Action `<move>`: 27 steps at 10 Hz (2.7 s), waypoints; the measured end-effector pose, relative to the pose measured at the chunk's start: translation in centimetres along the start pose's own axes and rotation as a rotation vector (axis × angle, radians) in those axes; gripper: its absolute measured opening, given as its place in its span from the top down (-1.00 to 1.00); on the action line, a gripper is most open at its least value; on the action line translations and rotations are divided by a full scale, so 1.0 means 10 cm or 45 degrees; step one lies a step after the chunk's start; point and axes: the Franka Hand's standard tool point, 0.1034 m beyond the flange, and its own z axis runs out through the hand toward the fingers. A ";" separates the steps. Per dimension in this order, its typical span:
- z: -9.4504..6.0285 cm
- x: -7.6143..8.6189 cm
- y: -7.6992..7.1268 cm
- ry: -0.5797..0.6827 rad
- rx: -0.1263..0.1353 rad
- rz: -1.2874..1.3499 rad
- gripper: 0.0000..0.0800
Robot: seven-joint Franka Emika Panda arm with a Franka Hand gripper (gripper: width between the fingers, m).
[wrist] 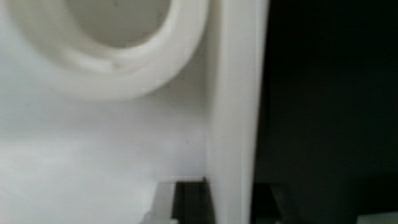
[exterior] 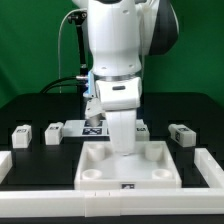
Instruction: Assemble one leg
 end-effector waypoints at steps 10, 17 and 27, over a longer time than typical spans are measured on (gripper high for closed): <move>0.00 0.22 0.20 0.022 0.068 -0.011 -0.26; -0.01 0.22 0.21 0.021 0.064 -0.010 -0.62; -0.32 0.29 -0.13 -0.021 0.007 0.383 -0.62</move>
Offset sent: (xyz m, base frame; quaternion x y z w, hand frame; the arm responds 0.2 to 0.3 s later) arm 0.0243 0.0271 -0.0065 0.0379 0.0187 -0.0532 0.9977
